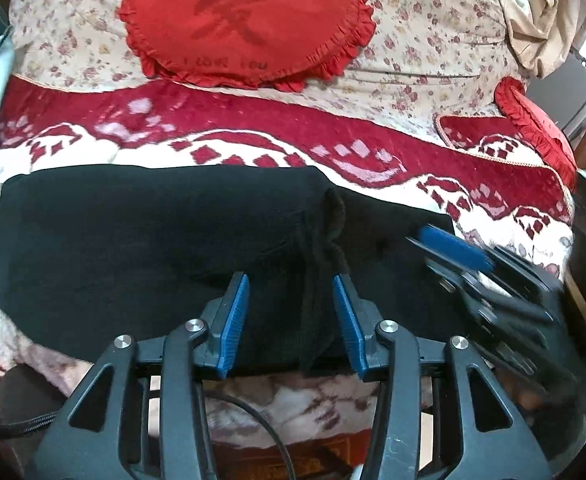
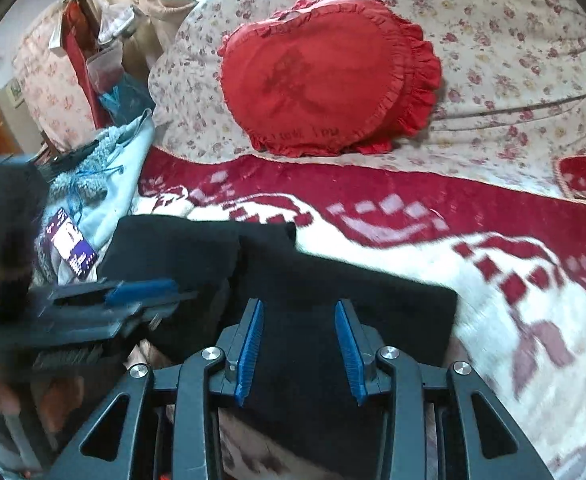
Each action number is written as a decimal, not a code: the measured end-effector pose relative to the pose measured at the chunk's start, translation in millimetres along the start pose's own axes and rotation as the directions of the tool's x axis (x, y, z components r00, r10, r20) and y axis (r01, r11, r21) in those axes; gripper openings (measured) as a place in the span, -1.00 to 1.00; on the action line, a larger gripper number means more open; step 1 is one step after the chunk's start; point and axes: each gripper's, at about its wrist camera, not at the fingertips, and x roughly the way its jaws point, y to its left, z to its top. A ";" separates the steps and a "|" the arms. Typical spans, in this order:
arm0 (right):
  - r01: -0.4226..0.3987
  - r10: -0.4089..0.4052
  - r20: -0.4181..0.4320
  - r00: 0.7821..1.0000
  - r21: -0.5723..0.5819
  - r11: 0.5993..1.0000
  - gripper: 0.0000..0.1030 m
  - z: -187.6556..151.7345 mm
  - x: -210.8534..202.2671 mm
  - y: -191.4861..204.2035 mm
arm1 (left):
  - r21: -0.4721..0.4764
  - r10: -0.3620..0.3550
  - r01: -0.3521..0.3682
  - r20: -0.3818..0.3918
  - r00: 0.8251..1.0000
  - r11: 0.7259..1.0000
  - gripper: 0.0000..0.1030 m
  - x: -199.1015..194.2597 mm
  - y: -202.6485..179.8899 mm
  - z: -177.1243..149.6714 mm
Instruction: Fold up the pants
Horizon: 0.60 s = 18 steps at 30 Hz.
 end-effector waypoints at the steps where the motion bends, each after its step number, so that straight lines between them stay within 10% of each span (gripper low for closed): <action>1: 0.000 0.000 -0.009 1.000 -0.012 1.000 -0.30 3.5 9.2 2.0 | -0.011 0.001 -0.001 0.004 1.000 1.000 -0.16 -3.6 4.0 -1.3; 18: 0.067 -0.083 -0.133 0.988 -0.125 0.990 -0.28 -27.0 37.7 42.1 | -0.112 0.102 -0.093 0.078 0.992 0.989 -0.16 -40.9 62.0 -23.5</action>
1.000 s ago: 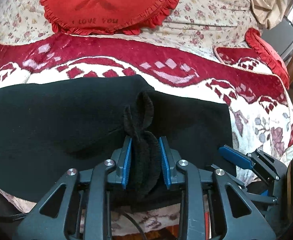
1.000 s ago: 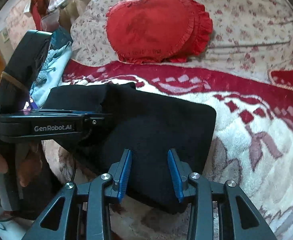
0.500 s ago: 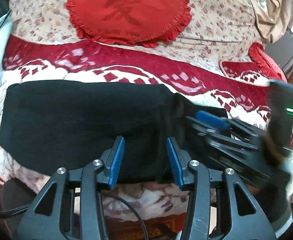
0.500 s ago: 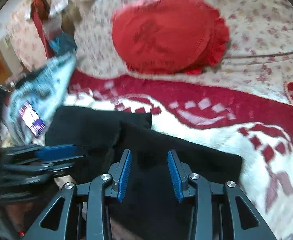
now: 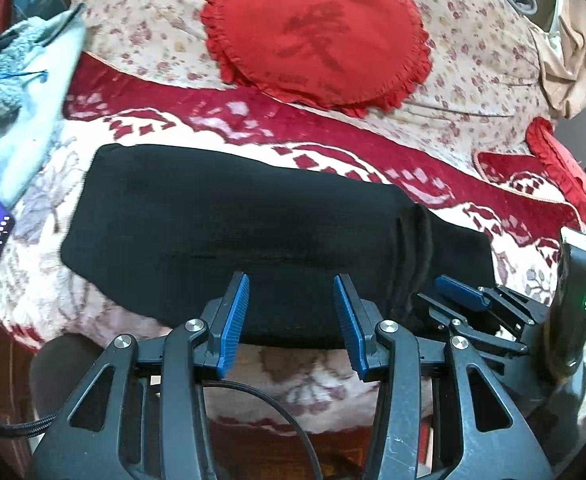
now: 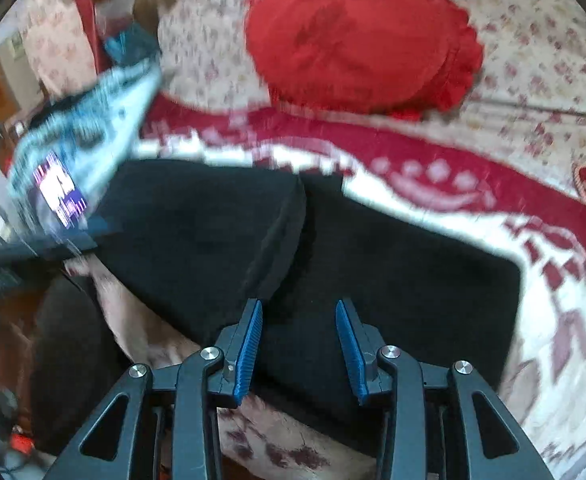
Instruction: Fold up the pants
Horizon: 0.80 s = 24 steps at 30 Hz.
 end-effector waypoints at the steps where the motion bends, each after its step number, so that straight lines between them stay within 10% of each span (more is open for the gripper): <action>1: 0.018 -0.018 0.012 1.000 -0.021 1.000 -0.28 -0.5 -0.2 3.9 | 0.000 0.012 -0.012 0.010 1.000 1.000 -0.16 -2.8 2.8 -0.7; 24: -0.160 0.167 0.053 0.985 -0.120 0.980 -0.24 70.9 14.4 67.8 | -0.054 0.183 -0.181 0.026 0.983 0.982 -0.16 -3.1 57.5 -4.6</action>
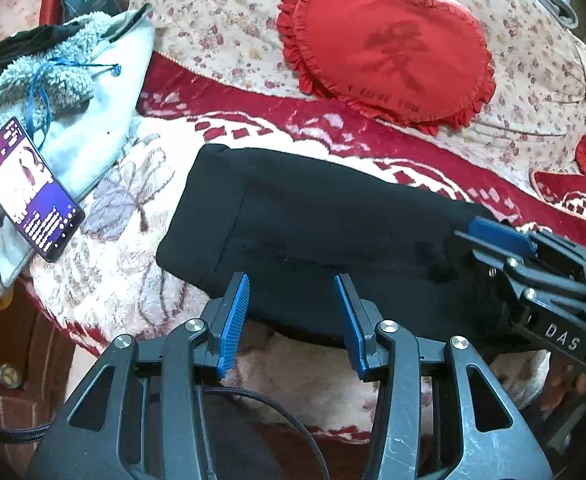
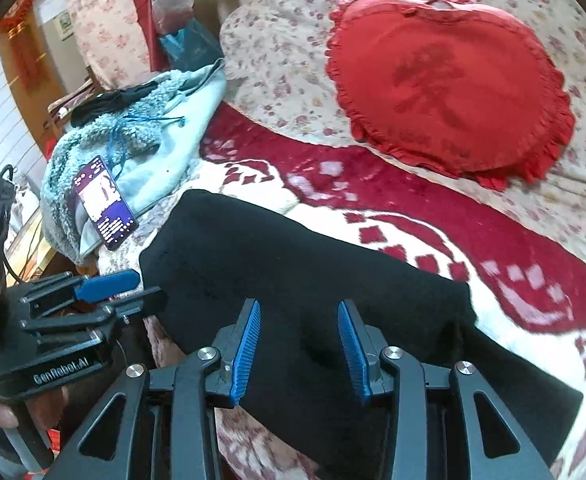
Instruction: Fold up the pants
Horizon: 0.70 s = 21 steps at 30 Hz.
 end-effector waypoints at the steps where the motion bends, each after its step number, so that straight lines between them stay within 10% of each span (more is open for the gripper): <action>1: -0.004 0.004 0.000 1.000 -0.001 1.000 -0.24 1.3 1.8 1.6 | -0.001 0.005 -0.005 -0.009 1.000 1.000 -0.16 1.7 1.1 -0.4; 21: -0.085 0.084 -0.015 0.996 -0.071 0.994 -0.16 30.6 31.5 24.0 | -0.177 -0.070 0.061 -0.043 0.997 0.982 -0.16 10.5 44.6 -0.9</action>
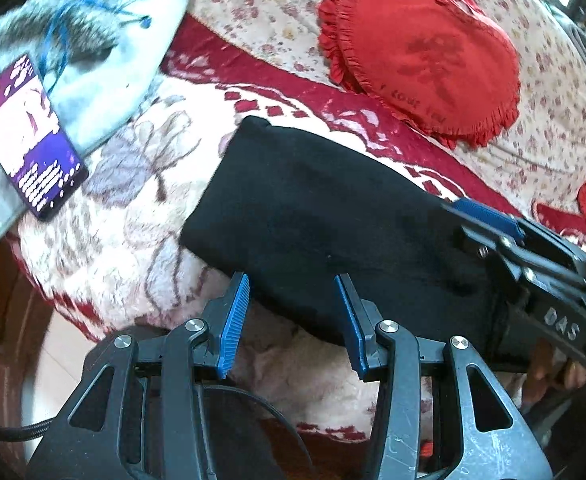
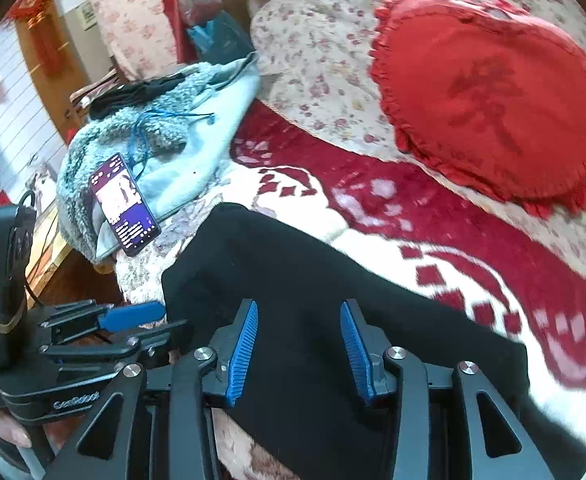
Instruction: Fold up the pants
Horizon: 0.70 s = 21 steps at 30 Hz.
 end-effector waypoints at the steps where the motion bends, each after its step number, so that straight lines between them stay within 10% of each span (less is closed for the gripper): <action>1: -0.007 0.007 0.000 1.000 -0.019 1.000 -0.14 5.6 3.9 2.3 | -0.015 -0.004 0.004 0.001 1.000 1.000 -0.16 -0.5 3.6 -0.1; 16: -0.085 0.068 -0.103 0.992 -0.178 0.980 -0.04 63.6 91.6 31.3 | -0.217 -0.121 0.108 -0.046 0.992 0.970 -0.15 31.2 34.7 7.5; 21: -0.149 0.115 -0.158 0.981 -0.227 0.962 0.10 76.6 112.1 36.7 | -0.261 -0.157 0.144 -0.027 0.987 0.955 0.19 41.0 34.9 7.6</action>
